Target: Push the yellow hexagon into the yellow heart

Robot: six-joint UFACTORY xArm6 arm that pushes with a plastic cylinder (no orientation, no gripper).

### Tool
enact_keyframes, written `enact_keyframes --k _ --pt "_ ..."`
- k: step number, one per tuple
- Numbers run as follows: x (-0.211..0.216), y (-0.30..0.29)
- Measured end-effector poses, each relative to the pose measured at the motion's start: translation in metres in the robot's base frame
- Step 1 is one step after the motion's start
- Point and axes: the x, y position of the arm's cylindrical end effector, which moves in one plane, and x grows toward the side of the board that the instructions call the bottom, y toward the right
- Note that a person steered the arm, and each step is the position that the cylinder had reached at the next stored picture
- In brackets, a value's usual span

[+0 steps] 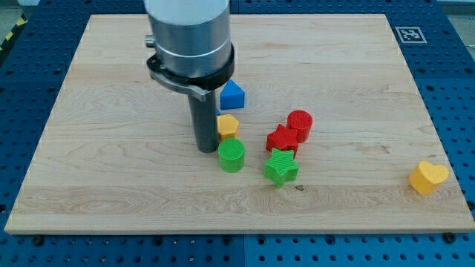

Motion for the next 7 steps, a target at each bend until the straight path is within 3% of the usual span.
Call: enact_keyframes --k 2,5,7 --pt "-0.021 0.051" --pt "-0.087 0.116" --pt "-0.127 0.117"
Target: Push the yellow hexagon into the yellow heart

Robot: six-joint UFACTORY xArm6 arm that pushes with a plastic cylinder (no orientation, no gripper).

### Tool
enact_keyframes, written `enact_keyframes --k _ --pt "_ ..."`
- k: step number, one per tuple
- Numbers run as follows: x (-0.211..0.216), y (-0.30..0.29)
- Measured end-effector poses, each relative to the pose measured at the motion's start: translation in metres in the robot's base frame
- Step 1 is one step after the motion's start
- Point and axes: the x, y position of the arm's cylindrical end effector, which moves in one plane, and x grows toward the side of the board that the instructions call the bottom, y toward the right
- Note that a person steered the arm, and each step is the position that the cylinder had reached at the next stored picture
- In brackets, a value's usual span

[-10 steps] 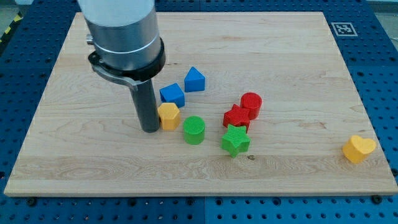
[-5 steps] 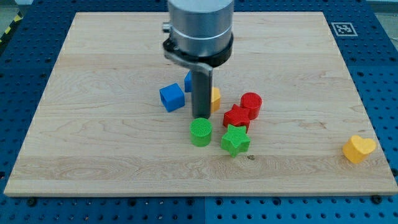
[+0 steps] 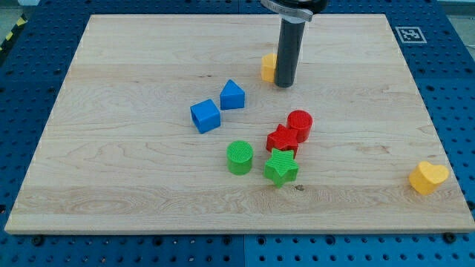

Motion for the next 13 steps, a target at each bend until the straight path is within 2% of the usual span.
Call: enact_keyframes --k 1,2,3,4,6,8,10,13 --pt "0.0 -0.03" --pt "-0.008 -0.088" --pt "-0.069 -0.093" --pt "-0.069 -0.076" --pt "-0.022 -0.009" --pt "-0.038 0.017" --pt "-0.028 0.053" --pt "0.043 0.093"
